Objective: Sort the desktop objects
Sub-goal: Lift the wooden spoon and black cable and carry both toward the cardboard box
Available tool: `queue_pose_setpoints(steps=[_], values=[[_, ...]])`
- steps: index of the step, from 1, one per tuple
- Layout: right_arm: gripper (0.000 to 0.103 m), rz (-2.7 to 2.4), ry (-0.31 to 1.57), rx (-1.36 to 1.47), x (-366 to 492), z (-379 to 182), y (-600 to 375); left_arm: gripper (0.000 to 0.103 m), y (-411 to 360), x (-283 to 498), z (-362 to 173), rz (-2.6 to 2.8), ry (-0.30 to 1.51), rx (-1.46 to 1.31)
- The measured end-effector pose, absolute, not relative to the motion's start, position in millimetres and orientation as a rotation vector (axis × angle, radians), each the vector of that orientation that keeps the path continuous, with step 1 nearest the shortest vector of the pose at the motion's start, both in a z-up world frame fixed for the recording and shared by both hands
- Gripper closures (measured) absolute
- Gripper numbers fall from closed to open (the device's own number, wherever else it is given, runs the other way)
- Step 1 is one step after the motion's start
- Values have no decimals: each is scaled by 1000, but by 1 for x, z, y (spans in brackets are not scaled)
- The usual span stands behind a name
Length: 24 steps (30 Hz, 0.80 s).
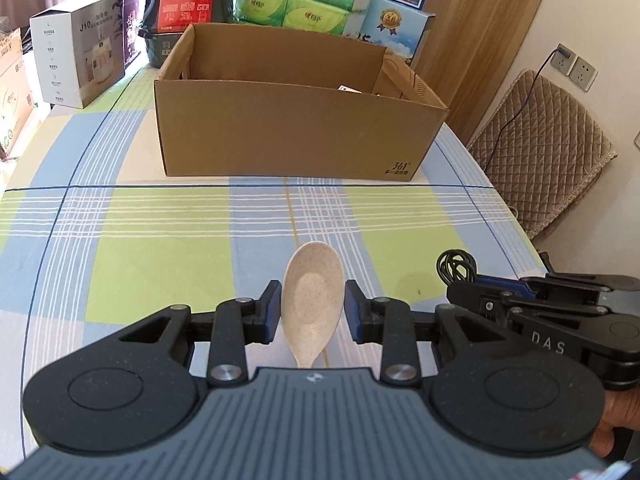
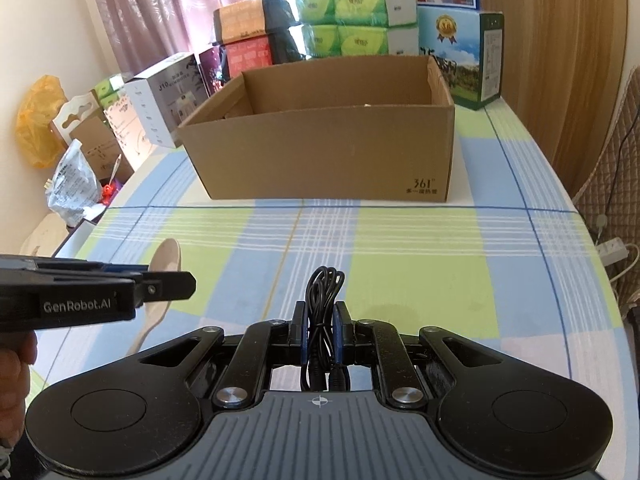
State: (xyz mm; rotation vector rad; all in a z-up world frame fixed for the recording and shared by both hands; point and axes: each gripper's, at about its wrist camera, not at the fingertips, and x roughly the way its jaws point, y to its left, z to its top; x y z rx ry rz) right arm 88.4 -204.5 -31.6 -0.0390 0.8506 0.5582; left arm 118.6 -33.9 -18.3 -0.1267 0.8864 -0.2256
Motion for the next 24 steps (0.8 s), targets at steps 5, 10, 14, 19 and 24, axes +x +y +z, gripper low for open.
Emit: queue_pose_setpoints(steps=[5,10,14,19,24], values=[[94,566,843,-35,81,-23,-207,75,-38,108,-12,-230,885,-125],[94,566,831,-31,78,-16,-209,75,-41,102,-8,-239,882,-127],[94,563,824,-34,76,-11,-211,75,-43,100,-4,-240,876,-125],[94,563,816,-39,75,-7,-213,75,-42,100,2,-236,868,-119],[94,565,807,-52,77,-2,-213,75,-39,105,9,-231,859,-102]])
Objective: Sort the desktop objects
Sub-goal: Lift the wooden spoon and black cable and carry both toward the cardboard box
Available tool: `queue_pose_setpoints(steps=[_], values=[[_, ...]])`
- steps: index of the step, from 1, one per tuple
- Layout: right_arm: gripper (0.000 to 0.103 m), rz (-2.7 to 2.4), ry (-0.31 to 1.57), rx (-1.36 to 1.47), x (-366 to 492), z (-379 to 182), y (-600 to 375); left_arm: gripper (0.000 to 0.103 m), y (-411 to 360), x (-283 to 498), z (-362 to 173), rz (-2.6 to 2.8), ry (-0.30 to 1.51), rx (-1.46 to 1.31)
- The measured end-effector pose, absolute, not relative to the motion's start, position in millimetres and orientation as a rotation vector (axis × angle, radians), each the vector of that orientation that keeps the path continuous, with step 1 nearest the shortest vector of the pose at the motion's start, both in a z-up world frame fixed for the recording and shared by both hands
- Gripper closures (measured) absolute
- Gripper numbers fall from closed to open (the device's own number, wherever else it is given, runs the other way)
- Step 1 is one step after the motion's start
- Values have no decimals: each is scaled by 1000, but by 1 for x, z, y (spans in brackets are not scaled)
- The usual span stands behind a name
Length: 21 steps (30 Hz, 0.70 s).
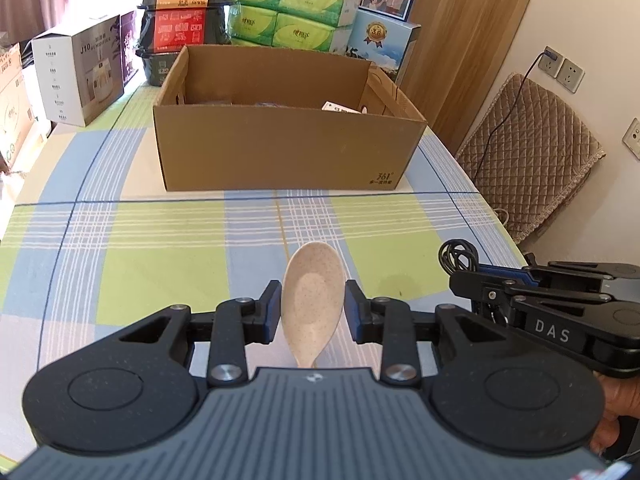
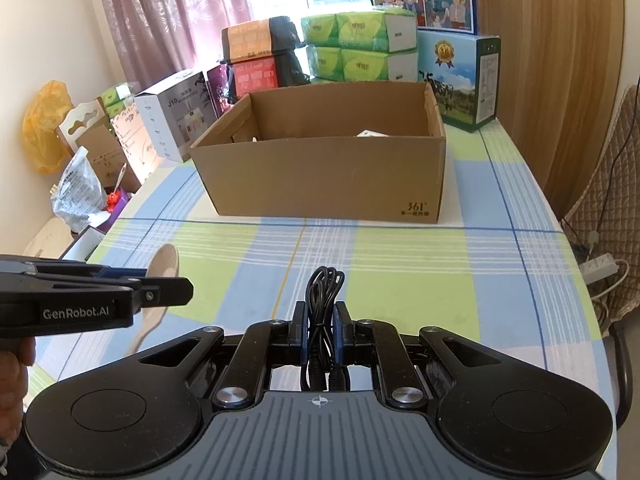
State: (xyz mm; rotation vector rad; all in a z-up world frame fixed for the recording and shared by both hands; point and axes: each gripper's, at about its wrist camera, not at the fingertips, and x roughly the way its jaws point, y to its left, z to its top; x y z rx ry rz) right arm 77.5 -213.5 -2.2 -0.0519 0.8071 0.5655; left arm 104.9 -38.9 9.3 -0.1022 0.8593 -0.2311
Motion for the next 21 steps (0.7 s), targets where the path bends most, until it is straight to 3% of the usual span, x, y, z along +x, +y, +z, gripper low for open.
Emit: queue_pose_setpoints(steps=[21], values=[[94,607,721,-208,157,73,-187,75,-17,199,69,-237,857,-59]])
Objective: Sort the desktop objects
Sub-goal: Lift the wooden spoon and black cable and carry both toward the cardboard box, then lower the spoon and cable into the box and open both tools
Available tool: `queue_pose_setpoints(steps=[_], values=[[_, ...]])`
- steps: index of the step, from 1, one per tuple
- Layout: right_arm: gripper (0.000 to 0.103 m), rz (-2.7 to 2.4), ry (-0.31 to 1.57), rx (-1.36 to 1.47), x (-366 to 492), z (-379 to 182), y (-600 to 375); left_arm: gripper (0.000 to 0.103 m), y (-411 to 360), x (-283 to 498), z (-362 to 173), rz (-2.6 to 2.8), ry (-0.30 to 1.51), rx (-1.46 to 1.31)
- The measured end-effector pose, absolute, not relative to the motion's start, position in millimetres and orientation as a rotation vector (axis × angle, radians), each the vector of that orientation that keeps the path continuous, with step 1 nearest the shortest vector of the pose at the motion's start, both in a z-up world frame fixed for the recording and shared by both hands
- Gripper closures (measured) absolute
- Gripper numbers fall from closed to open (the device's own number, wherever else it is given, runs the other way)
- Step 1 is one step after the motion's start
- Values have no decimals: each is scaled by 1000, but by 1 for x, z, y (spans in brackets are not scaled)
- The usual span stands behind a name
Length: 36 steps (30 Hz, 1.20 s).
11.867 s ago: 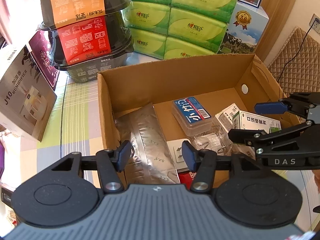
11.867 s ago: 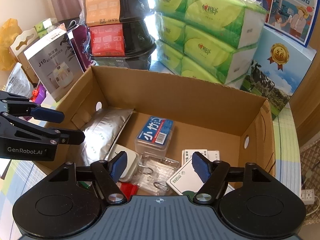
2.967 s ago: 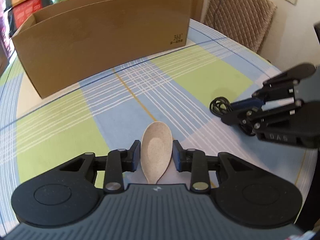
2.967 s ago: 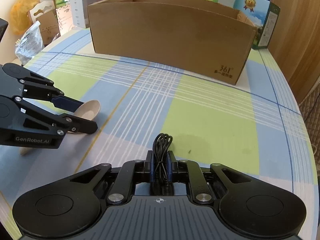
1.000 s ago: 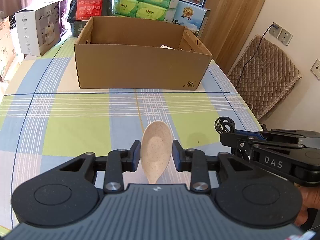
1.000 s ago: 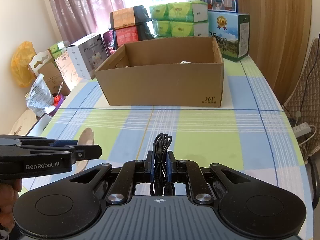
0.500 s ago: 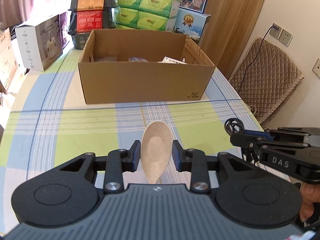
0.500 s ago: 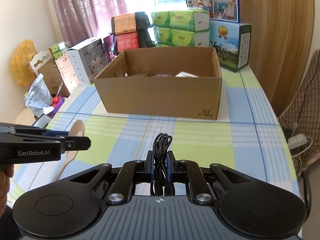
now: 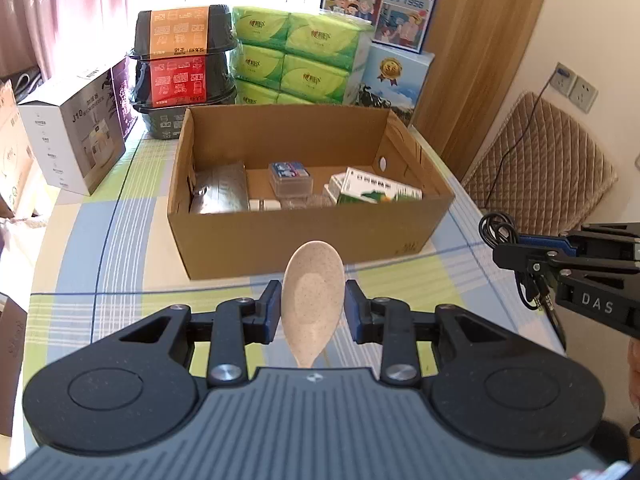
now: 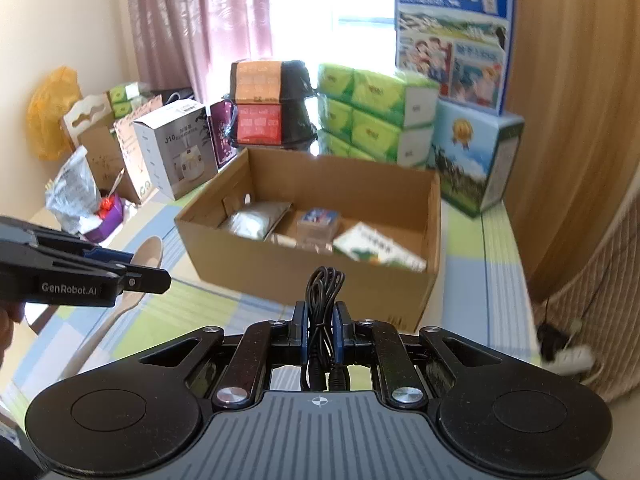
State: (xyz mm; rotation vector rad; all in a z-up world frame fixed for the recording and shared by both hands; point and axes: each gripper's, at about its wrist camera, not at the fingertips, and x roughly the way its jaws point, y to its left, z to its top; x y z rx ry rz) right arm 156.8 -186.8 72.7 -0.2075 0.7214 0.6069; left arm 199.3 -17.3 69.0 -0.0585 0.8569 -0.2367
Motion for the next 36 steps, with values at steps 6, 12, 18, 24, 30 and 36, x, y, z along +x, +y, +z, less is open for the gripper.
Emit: queue_pose_setpoints(steps=[6,12,18,24,30,36], values=[[94,641,726,-243,185,87,-170,75,-14,233,83,-236,877,-40],[94,677,745,-244,208,97,-157,75,-15,262,85,-232,910,-18],[94,689,774,-242,234,98,-148,75,-19,287,82,-238,937,-15],[94,680,819,-230,262,92,-149,75,-21,314,77,-236,963,2],[94,665,857,-225,291,89,-147,75,-22,339,74,-224,979,11],[94,663,928,-240,320,83,-136,75,-26,367,77,-227,988,-3]])
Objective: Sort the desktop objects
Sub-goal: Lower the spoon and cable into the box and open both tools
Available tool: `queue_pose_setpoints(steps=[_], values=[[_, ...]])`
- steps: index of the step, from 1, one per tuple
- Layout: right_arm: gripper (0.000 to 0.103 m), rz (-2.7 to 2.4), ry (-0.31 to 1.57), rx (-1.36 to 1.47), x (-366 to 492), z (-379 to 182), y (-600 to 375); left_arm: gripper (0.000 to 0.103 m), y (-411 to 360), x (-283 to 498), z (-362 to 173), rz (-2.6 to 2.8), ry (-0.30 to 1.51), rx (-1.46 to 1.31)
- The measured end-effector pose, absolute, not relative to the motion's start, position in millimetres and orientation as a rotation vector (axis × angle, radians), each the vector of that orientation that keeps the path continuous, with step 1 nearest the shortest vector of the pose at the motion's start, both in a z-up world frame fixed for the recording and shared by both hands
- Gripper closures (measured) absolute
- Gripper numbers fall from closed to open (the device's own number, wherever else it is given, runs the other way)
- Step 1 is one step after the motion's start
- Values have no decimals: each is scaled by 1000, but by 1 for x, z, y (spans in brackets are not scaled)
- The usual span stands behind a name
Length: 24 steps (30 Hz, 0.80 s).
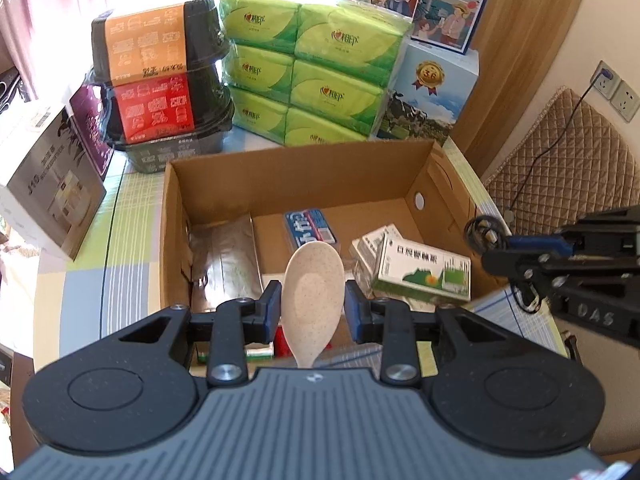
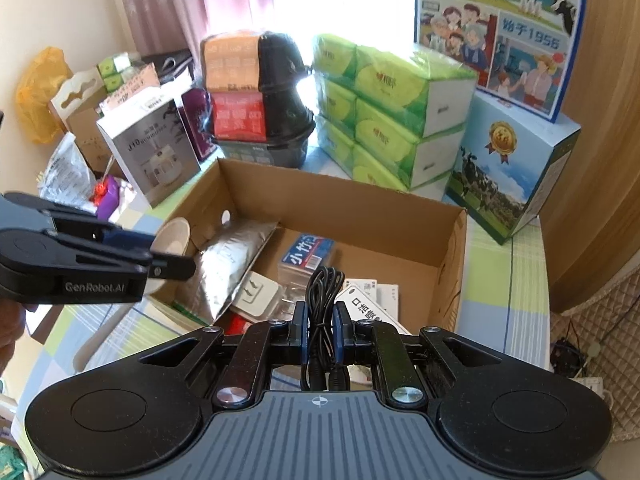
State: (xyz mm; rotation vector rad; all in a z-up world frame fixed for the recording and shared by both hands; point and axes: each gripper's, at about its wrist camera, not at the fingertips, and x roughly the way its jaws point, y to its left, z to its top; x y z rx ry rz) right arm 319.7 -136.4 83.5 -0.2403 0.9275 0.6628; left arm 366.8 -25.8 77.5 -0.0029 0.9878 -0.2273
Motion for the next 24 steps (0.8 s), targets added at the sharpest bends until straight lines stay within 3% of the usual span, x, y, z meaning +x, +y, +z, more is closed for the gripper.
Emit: queue_pose_setpoints(steps=[24], values=[[94,626,999,-373,372,46,-102,75,-24,432,51,-234,1026,12]])
